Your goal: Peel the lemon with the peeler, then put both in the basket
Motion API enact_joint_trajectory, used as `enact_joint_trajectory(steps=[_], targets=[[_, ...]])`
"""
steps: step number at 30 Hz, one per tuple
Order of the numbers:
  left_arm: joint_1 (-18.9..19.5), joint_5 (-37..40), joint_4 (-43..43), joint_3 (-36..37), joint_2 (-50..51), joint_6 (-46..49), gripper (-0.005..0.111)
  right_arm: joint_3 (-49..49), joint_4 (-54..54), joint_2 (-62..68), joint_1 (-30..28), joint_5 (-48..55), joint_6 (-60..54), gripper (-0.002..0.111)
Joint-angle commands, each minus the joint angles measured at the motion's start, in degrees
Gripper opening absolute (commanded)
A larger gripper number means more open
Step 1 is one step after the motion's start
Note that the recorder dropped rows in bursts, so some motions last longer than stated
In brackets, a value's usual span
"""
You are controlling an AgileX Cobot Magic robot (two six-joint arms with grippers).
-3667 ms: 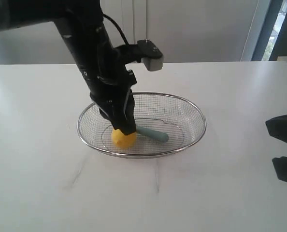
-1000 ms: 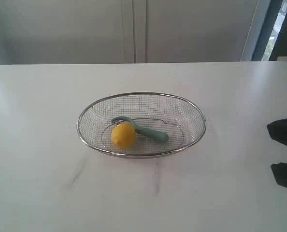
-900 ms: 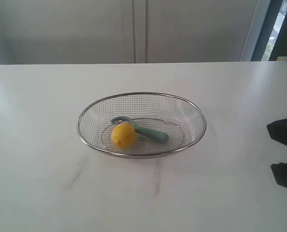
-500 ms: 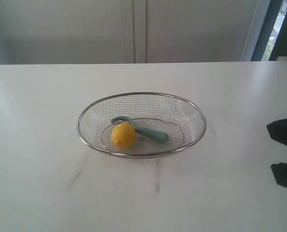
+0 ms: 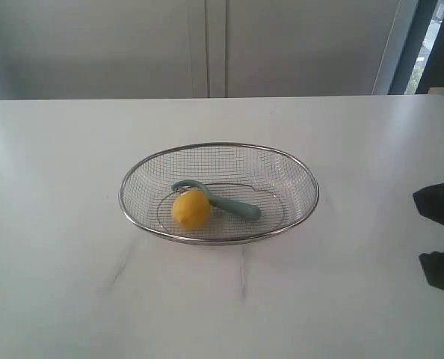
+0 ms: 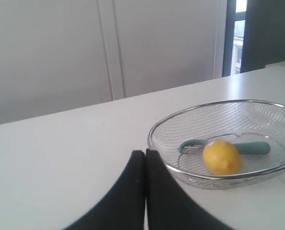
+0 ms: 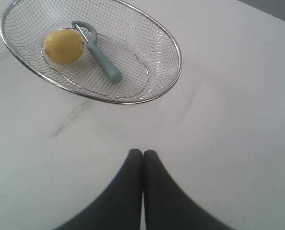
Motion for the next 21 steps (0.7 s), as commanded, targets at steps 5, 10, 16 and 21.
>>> enact_joint_trajectory(steps=[5, 10, 16, 21], targets=[[11.4, 12.7, -0.4, 0.3, -6.4, -0.7, 0.0, 0.1, -0.2, -0.2, -0.1, -0.6, 0.2, 0.0], [15.6, 20.5, -0.4, 0.3, -9.7, -0.7, 0.0, 0.1, -0.2, -0.2, -0.1, -0.6, 0.2, 0.0], [17.6, 29.1, -0.4, 0.3, -13.3, 1.4, 0.0, 0.1, -0.2, -0.2, -0.1, -0.6, 0.2, 0.0], [21.0, 35.9, -0.4, 0.3, -18.2, 1.7, 0.0, 0.1, -0.2, -0.2, -0.1, -0.6, 0.2, 0.0]])
